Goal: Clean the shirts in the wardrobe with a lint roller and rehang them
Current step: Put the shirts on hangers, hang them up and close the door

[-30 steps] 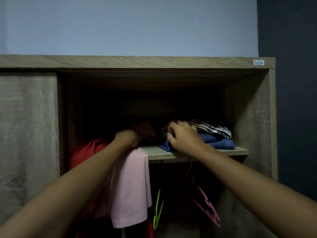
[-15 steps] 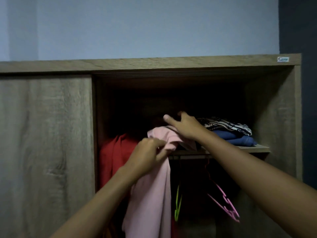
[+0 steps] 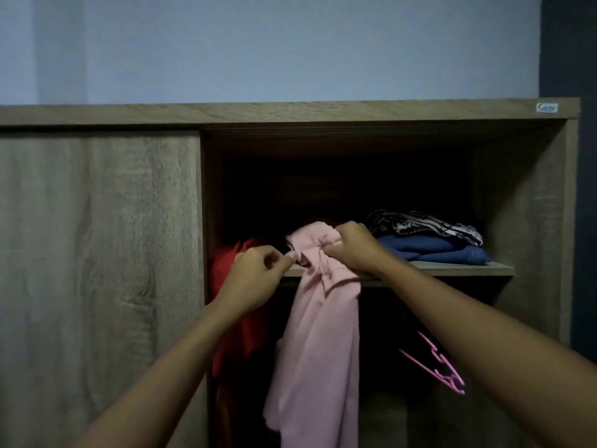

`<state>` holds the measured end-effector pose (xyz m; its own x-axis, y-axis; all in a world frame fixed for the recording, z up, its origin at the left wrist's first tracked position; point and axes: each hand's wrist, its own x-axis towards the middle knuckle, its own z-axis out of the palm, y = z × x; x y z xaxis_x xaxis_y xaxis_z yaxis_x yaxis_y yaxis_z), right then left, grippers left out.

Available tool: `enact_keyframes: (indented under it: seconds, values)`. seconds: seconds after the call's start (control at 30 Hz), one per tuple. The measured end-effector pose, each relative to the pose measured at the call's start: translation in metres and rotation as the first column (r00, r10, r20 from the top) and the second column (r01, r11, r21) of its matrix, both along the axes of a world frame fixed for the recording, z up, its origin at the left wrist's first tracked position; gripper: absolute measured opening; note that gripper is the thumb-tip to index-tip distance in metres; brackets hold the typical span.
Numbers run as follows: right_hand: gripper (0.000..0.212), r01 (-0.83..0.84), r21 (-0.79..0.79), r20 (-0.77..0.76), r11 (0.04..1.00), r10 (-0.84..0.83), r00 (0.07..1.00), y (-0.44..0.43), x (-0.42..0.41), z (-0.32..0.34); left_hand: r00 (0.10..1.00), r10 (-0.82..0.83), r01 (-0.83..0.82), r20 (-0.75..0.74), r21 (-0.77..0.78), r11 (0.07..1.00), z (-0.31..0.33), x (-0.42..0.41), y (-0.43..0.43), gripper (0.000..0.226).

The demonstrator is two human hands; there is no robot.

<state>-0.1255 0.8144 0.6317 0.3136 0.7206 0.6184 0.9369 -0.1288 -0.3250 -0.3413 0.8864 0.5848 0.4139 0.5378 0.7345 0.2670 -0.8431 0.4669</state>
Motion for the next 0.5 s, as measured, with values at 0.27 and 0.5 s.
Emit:
enact_keyframes:
  seconds: [0.27,0.5]
  values:
    - [0.02,-0.354,0.383,0.258,0.854,0.269,0.928,-0.06,-0.042,-0.082,0.933,-0.293,0.353,0.207,-0.675,0.647,0.004,0.003,-0.017,0.052]
    - [0.041,-0.492,0.181,0.203,0.852,0.457,0.866,-0.082,-0.053,-0.121,0.931,-0.27,0.343,0.245,-0.336,0.877,-0.008,0.011,-0.028,0.036]
